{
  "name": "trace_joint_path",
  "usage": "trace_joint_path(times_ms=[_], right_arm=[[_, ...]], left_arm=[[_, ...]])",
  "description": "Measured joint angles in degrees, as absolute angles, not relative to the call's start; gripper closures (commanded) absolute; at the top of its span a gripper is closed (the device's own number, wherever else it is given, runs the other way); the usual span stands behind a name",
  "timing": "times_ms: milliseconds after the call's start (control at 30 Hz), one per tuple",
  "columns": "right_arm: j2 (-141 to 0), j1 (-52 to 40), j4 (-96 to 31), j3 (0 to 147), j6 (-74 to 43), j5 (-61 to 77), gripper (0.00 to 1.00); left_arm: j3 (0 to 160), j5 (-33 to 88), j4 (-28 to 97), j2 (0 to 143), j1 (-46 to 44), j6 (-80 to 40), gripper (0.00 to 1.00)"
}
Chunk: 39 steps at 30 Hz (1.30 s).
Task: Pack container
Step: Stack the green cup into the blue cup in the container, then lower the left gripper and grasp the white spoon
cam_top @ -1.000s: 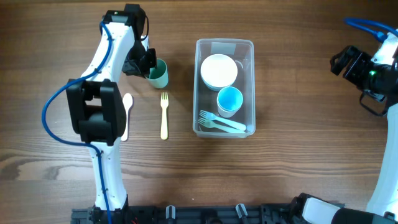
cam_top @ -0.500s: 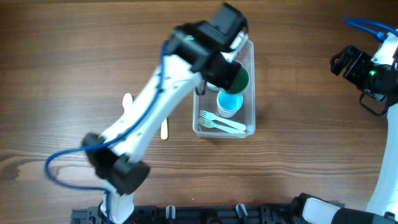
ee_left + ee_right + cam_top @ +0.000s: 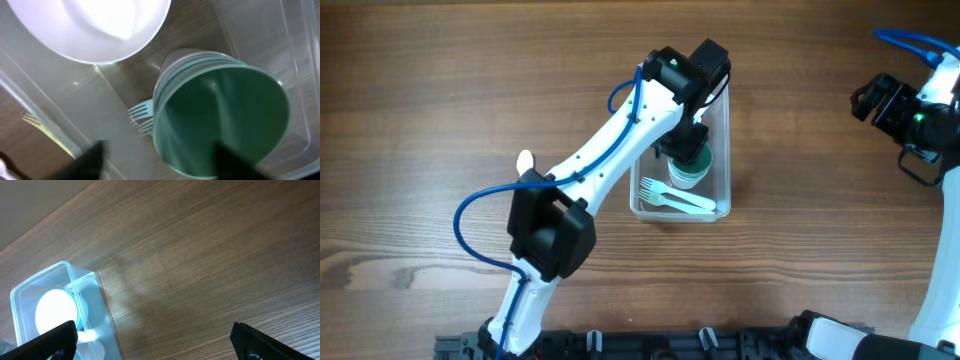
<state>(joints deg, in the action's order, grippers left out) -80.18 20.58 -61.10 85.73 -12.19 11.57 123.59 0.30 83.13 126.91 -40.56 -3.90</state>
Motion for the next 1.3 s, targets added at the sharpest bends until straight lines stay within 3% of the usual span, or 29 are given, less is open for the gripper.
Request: trace_joint_path(times_ms=[233,433,533,700,833,933,1067,1300], right_arm=[[-80.18,20.58,-61.1,85.73,-12.19,11.57,0.0],[-80.18,20.58,-61.1,85.73,-12.19,11.57,0.0],[-80.2,20.58,-61.12,85.73,-12.19,11.57,0.0],[-80.2,20.58,-61.1,85.65,-12.19,11.57,0.0],[-80.2,20.58,-61.21,85.65,-12.19,11.57,0.0],[-80.2,20.58,-61.25,85.62,-12.19,11.57,0.0],[-80.2,20.58,-61.21,85.65,-12.19,11.57,0.0],[-80.2,20.58,-61.23,85.62,-12.19,11.57,0.0]], left_arm=[[123.72,-2.57,88.84,107.77,-33.63,-3.27,0.01],[117.86,-6.0,94.15,104.12,-15.49,-14.39,0.09],[104.4,-5.45,85.23,104.36,-11.33,-15.86,0.01],[81.84,-3.99,67.72,105.23,-3.97,-16.14,0.02],[72.16,-1.28,58.94,105.23,0.27,-8.82,0.04],[69.95,-0.54,53.12,105.21,0.38,-2.31,0.13],[65.98,-0.49,46.13,105.21,0.4,4.64,0.16],[65.19,-0.49,45.19,107.39,0.4,7.68,0.31]])
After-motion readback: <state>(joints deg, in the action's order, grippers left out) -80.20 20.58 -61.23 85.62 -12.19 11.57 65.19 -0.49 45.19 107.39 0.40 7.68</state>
